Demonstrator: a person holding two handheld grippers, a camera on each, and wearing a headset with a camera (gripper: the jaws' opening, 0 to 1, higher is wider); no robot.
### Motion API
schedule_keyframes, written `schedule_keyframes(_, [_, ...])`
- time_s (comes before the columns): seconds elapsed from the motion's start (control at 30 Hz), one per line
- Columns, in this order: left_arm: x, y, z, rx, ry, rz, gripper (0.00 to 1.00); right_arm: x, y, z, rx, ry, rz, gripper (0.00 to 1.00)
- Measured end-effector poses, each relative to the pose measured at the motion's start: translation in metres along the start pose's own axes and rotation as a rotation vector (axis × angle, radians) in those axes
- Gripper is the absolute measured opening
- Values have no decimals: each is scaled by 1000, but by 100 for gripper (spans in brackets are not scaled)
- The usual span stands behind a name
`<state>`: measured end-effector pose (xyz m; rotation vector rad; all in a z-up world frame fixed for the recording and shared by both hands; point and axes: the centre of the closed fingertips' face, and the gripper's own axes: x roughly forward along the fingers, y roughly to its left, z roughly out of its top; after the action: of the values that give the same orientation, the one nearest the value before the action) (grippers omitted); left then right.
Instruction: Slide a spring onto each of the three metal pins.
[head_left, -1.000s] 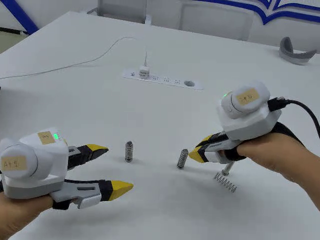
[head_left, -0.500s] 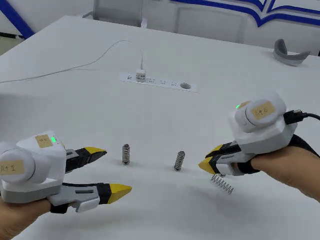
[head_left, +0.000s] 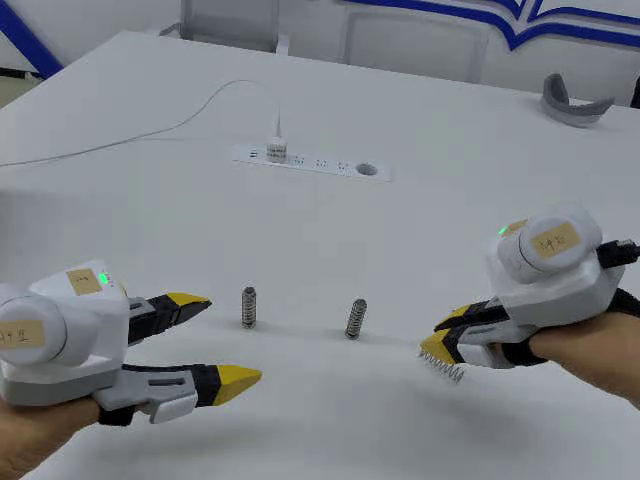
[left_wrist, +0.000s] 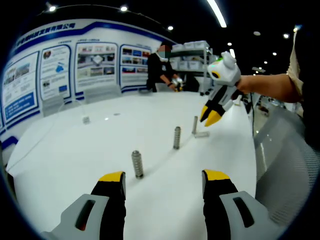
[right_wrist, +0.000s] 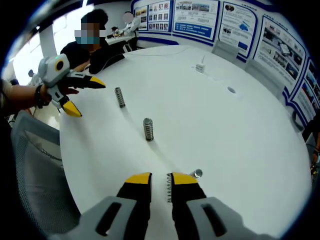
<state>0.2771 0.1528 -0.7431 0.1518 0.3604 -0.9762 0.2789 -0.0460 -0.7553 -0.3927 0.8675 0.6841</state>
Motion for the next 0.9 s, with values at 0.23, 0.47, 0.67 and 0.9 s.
schedule_keyframes(0.23, [0, -1, 0, 0, 0, -1, 63, 2, -7, -18, 16, 30, -7, 16])
schedule_keyframes(0.47, [-1, -2, 0, 1, 3, -3, 63, 8, -11, -36, 21, 68, 1, 16])
schedule_keyframes(0.67, [-1, -2, -1, 0, 5, -2, 63, 15, -15, -48, 25, 94, 11, 16])
schedule_keyframes(0.9, [-2, -3, -3, -2, 9, -2, 62, 20, -16, -54, 32, 109, 23, 16])
